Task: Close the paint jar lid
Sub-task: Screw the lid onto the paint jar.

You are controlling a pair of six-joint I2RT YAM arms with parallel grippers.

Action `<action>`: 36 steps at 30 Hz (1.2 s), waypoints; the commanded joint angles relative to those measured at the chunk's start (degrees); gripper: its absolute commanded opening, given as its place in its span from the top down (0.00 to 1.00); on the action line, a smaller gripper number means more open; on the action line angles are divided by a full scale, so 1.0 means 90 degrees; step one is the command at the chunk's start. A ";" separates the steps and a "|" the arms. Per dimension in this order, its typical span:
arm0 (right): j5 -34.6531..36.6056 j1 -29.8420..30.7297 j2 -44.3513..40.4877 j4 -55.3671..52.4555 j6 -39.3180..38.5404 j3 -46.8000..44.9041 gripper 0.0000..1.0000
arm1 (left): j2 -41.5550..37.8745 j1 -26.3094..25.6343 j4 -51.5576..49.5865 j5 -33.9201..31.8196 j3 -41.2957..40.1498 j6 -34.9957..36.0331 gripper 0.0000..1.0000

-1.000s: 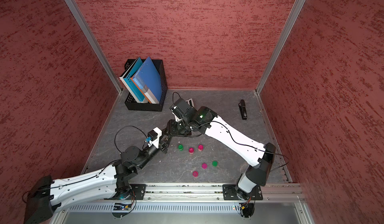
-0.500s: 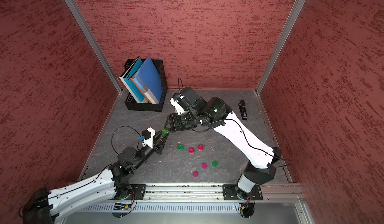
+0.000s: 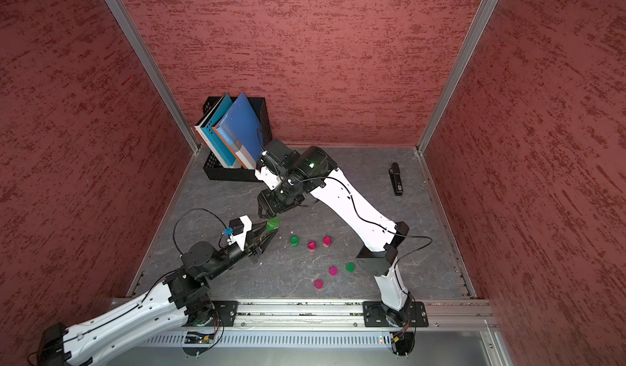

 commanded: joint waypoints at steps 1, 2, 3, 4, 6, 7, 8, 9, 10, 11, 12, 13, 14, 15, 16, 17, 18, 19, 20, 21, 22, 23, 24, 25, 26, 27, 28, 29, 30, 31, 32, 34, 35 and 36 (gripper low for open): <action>-0.0101 -0.0019 -0.0296 -0.1160 -0.0213 -0.0163 0.44 | -0.0018 0.0032 -0.0015 0.0159 0.0193 -0.0018 0.74; -0.0102 -0.0018 -0.0337 -0.1133 -0.0203 -0.0208 0.44 | -0.0008 0.0032 -0.0013 0.0139 0.0201 -0.0004 0.74; -0.0114 -0.0018 -0.0358 -0.1142 -0.0202 -0.0252 0.45 | 0.0007 0.0035 -0.0007 0.0129 0.0202 0.0004 0.74; -0.0130 -0.0025 -0.0366 -0.1172 -0.0207 -0.0269 0.46 | 0.0002 0.0032 -0.0006 0.0136 0.0210 -0.0004 0.74; -0.0130 -0.0018 -0.0393 -0.1213 -0.0229 -0.0389 0.50 | 0.0002 0.0032 -0.0018 0.0160 0.0235 -0.0007 0.74; -0.0159 -0.0018 -0.0398 -0.1215 -0.0251 -0.0427 0.52 | -0.0007 0.0032 -0.0031 0.0169 0.0242 -0.0017 0.74; -0.0180 -0.0023 -0.0416 -0.1197 -0.0264 -0.0476 0.54 | -0.0016 0.0032 -0.0066 0.0183 0.0265 -0.0013 0.74; -0.0213 -0.0018 -0.0440 -0.1177 -0.0272 -0.0520 0.55 | -0.0027 0.0032 -0.0094 0.0187 0.0276 -0.0012 0.74; -0.0241 -0.0018 -0.0444 -0.1176 -0.0287 -0.0549 0.55 | -0.0036 0.0032 -0.0121 0.0187 0.0297 -0.0003 0.74; -0.0270 -0.0018 -0.0447 -0.1176 -0.0293 -0.0602 0.56 | -0.0045 0.0027 -0.0149 0.0192 0.0314 0.0001 0.74; -0.0286 -0.0018 -0.0461 -0.1167 -0.0296 -0.0656 0.56 | -0.0049 0.0032 -0.0167 0.0196 0.0338 0.0011 0.74; -0.0296 -0.0018 -0.0472 -0.1157 -0.0310 -0.0711 0.56 | -0.0053 0.0032 -0.0178 0.0197 0.0346 0.0025 0.74; -0.0315 -0.0018 -0.0480 -0.1125 -0.0320 -0.0777 0.56 | -0.0050 0.0032 -0.0183 0.0197 0.0356 0.0034 0.74; -0.0316 -0.0018 -0.0497 -0.1100 -0.0317 -0.0823 0.56 | -0.0043 0.0032 -0.0185 0.0198 0.0362 0.0039 0.74; -0.0330 -0.0018 -0.0509 -0.1062 -0.0327 -0.0859 0.57 | -0.0038 0.0032 -0.0198 0.0202 0.0366 0.0046 0.74; -0.0358 -0.0019 -0.0519 -0.1016 -0.0330 -0.0898 0.57 | -0.0027 0.0032 -0.0202 0.0202 0.0377 0.0048 0.74; -0.0391 -0.0018 -0.0524 -0.0985 -0.0325 -0.0931 0.56 | -0.0010 0.0029 -0.0200 0.0207 0.0381 0.0042 0.74; -0.0401 -0.0018 -0.0525 -0.0964 -0.0330 -0.0967 0.56 | 0.0000 0.0025 -0.0192 0.0208 0.0376 0.0045 0.74; -0.0409 -0.0018 -0.0524 -0.0952 -0.0331 -0.0994 0.57 | 0.0002 0.0026 -0.0183 0.0216 0.0385 0.0031 0.74; -0.0410 -0.0018 -0.0520 -0.0943 -0.0338 -0.1012 0.57 | 0.0012 0.0024 -0.0187 0.0225 0.0394 0.0032 0.74; -0.0392 -0.0018 -0.0526 -0.0924 -0.0333 -0.1023 0.57 | 0.0017 0.0028 -0.0188 0.0226 0.0386 0.0036 0.74; -0.0388 -0.0018 -0.0532 -0.0895 -0.0330 -0.1022 0.57 | 0.0012 0.0023 -0.0188 0.0226 0.0397 0.0030 0.74; -0.0396 -0.0018 -0.0539 -0.0862 -0.0330 -0.1013 0.57 | 0.0021 0.0024 -0.0185 0.0235 0.0396 0.0021 0.74; -0.0401 -0.0018 -0.0548 -0.0836 -0.0318 -0.1012 0.57 | 0.0026 0.0026 -0.0188 0.0236 0.0389 0.0018 0.74; -0.0396 -0.0018 -0.0544 -0.0816 -0.0311 -0.1001 0.57 | 0.0031 0.0027 -0.0186 0.0245 0.0391 0.0021 0.74; -0.0399 -0.0018 -0.0535 -0.0825 -0.0307 -0.0993 0.57 | 0.0032 0.0025 -0.0186 0.0246 0.0393 0.0008 0.74; -0.0394 -0.0019 -0.0527 -0.0825 -0.0311 -0.0993 0.57 | 0.0032 0.0030 -0.0181 0.0255 0.0390 -0.0007 0.74; -0.0374 -0.0018 -0.0526 -0.0815 -0.0313 -0.0993 0.57 | 0.0032 0.0024 -0.0188 0.0255 0.0396 -0.0004 0.74; -0.0372 -0.0018 -0.0530 -0.0808 -0.0302 -0.0995 0.57 | 0.0034 0.0023 -0.0188 0.0255 0.0393 -0.0004 0.74; -0.0380 -0.0018 -0.0526 -0.0787 -0.0302 -0.0993 0.57 | 0.0032 0.0032 -0.0179 0.0255 0.0397 -0.0001 0.74; -0.0396 -0.0019 -0.0524 -0.0767 -0.0301 -0.0995 0.57 | 0.0023 0.0024 -0.0187 0.0256 0.0400 -0.0001 0.74; -0.0399 -0.0018 -0.0515 -0.0752 -0.0301 -0.1001 0.57 | 0.0012 0.0023 -0.0200 0.0255 0.0404 0.0007 0.74; -0.0389 -0.0018 -0.0514 -0.0732 -0.0306 -0.1010 0.58 | 0.0006 0.0027 -0.0213 0.0255 0.0406 0.0008 0.74; -0.0389 -0.0018 -0.0514 -0.0720 -0.0304 -0.1027 0.58 | 0.0007 0.0029 -0.0217 0.0255 0.0419 0.0010 0.74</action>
